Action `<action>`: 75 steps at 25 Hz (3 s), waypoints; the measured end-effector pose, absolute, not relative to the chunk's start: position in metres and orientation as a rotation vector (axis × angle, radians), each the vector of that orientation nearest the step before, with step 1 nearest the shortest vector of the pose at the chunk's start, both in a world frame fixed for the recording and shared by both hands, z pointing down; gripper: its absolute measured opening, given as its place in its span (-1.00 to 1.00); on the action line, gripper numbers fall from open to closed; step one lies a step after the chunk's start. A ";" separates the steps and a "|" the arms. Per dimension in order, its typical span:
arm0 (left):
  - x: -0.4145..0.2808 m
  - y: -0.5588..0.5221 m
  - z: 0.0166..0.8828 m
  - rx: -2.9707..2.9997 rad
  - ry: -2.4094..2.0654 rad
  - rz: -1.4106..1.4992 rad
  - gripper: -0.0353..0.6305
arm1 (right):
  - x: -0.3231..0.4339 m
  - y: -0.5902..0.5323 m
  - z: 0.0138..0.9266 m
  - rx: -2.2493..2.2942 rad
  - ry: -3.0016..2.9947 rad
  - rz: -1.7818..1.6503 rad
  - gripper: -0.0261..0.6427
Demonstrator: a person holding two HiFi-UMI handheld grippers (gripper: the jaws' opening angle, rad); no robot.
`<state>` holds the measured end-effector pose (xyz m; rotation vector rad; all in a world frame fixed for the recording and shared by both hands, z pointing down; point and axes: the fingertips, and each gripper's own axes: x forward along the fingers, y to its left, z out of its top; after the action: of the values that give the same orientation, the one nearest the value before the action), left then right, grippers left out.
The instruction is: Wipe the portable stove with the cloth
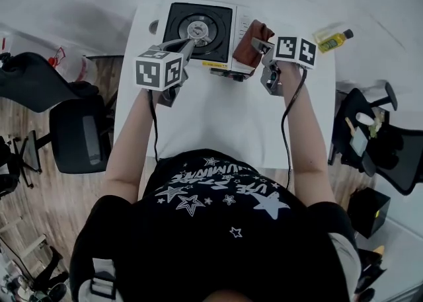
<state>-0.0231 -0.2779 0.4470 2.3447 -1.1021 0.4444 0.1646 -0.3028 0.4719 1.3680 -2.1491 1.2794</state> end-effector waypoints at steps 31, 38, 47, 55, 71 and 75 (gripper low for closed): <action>-0.187 -0.266 0.477 2.095 -1.374 0.365 -0.87 | -0.130 -0.282 0.467 0.766 -2.361 1.177 -0.72; -0.192 -0.273 0.489 2.078 -1.359 0.380 -0.87 | -0.142 -0.290 0.492 0.773 -2.306 1.202 -0.72; -0.190 -0.278 0.498 2.073 -1.338 0.392 -0.87 | -0.135 -0.295 0.510 0.798 -2.261 1.197 -0.72; -0.180 -0.273 0.495 2.085 -1.322 0.400 -0.87 | -0.121 -0.289 0.511 0.813 -2.249 1.201 -0.72; -0.115 -0.259 0.490 2.179 -1.200 0.454 -0.87 | -0.037 -0.270 0.514 0.970 -2.199 1.210 -0.72; -0.095 -0.256 0.488 2.204 -1.164 0.466 -0.87 | -0.014 -0.266 0.513 1.007 -2.199 1.227 -0.72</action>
<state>-0.0947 -0.2557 0.4882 2.2041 -1.1642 0.4655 -0.0138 -0.2658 0.5132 1.0068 -2.1987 1.2271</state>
